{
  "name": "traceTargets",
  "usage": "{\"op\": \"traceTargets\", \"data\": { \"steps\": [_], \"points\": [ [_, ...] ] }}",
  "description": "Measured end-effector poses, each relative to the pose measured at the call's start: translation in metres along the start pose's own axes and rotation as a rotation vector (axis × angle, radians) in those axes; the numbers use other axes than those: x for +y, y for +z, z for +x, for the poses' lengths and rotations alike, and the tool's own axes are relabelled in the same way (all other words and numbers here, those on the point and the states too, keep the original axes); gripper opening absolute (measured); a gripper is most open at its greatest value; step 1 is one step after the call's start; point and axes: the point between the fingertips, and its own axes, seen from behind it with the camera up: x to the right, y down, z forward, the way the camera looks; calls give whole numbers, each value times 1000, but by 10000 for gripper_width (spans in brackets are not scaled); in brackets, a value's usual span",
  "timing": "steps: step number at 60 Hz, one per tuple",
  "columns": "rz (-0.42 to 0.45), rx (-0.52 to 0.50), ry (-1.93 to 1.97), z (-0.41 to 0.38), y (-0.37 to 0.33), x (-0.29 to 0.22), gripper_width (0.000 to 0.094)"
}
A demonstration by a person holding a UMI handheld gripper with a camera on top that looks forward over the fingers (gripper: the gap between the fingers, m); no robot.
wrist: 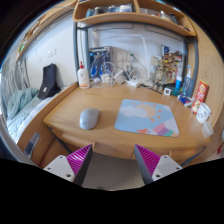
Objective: Arrange mouse
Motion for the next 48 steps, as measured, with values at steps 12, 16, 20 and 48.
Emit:
{"op": "traceTargets", "data": {
  "steps": [12, 16, 20, 48],
  "points": [
    [-28, -26, -49, -82, 54, -7, 854],
    [-28, -16, -44, -96, 71, -18, 857],
    [-23, 5, -33, -102, 89, -32, 852],
    [-62, 144, 34, -102, 168, -71, 493]
  ]
}}
